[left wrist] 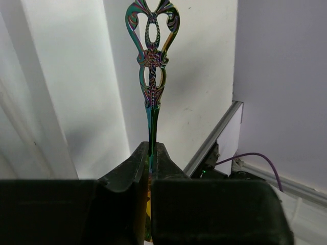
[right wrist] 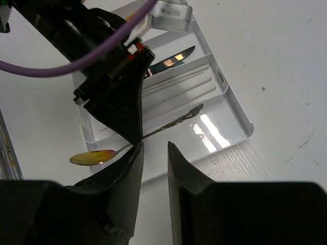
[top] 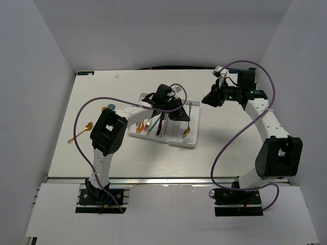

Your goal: Sort the eating utensils into containers

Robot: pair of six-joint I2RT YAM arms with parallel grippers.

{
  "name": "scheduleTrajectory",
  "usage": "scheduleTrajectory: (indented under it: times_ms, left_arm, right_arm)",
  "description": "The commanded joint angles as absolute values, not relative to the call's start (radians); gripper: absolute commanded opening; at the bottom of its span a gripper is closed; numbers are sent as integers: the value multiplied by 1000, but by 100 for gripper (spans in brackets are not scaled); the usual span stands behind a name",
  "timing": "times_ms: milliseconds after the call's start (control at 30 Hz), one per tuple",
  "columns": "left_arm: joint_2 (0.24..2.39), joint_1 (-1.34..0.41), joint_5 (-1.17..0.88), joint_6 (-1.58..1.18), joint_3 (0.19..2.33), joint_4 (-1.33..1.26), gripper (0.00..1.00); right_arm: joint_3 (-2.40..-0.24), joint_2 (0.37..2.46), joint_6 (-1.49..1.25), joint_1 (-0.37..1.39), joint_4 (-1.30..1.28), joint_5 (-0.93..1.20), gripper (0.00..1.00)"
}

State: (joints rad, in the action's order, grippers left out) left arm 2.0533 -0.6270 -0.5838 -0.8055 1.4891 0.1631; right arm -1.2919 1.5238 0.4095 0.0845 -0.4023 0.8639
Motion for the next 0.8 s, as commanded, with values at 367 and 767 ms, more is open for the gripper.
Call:
scheduleTrajectory:
  times_ms: [367, 767]
  left_arm:
    - [2174, -657, -511, -724, 1704, 359, 20]
    - [2143, -660, -491, -693, 1735, 394, 32]
  right_arm:
    - [-1250, 1489, 422, 61, -391, 876, 32]
    - [-1243, 1489, 439, 61, -400, 871, 32]
